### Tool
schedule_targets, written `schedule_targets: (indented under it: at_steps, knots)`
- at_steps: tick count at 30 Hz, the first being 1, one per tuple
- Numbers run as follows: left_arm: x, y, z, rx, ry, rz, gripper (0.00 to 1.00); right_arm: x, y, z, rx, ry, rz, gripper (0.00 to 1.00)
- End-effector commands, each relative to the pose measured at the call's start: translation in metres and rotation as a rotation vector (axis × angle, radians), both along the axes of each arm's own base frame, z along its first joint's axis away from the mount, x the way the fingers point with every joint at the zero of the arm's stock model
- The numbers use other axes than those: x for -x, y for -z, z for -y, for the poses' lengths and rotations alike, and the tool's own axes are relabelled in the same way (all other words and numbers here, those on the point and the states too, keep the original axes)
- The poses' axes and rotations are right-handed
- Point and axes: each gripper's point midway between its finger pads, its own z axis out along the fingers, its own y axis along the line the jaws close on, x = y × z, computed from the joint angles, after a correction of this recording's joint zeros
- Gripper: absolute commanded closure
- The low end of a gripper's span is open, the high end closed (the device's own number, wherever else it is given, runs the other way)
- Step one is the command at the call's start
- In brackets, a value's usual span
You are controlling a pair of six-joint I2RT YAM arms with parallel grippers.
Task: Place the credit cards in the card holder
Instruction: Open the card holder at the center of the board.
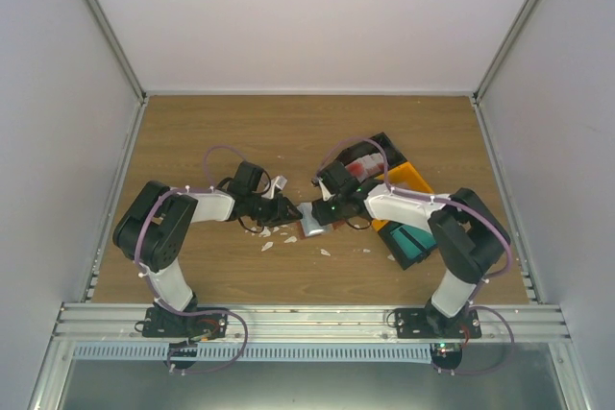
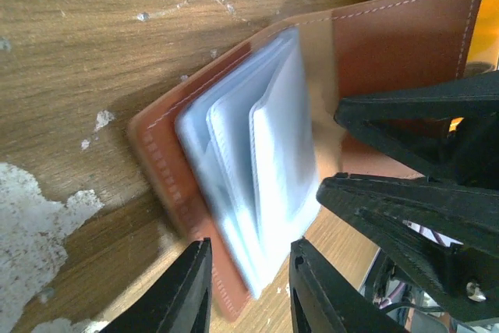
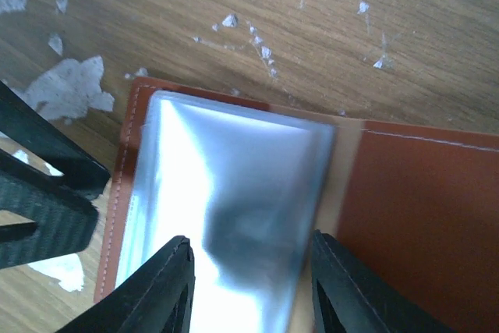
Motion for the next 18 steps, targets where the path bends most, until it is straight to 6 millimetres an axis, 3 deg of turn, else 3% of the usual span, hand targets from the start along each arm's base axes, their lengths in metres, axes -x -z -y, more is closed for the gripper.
schedule_targets:
  at_steps: [1, 6, 11, 15, 18]
  knots:
    - [-0.004, -0.001, 0.005, -0.001, 0.015, 0.024, 0.68, 0.005, 0.02, 0.008, 0.04, -0.007, -0.026, 0.55]
    - [-0.004, -0.006, 0.01, 0.023, 0.026, 0.031, 0.68, 0.017, 0.036, 0.011, 0.04, -0.019, -0.067, 0.45]
    - [-0.007, -0.014, 0.014, 0.043, 0.034, 0.05, 0.68, 0.025, 0.049, 0.017, 0.053, -0.021, -0.093, 0.4]
    - [-0.008, -0.016, 0.015, 0.046, 0.036, 0.053, 0.67, 0.03, 0.056, 0.016, 0.044, -0.03, -0.117, 0.42]
    - [-0.008, -0.016, 0.015, 0.046, 0.033, 0.054, 0.67, 0.031, 0.061, 0.018, 0.052, -0.021, -0.128, 0.54]
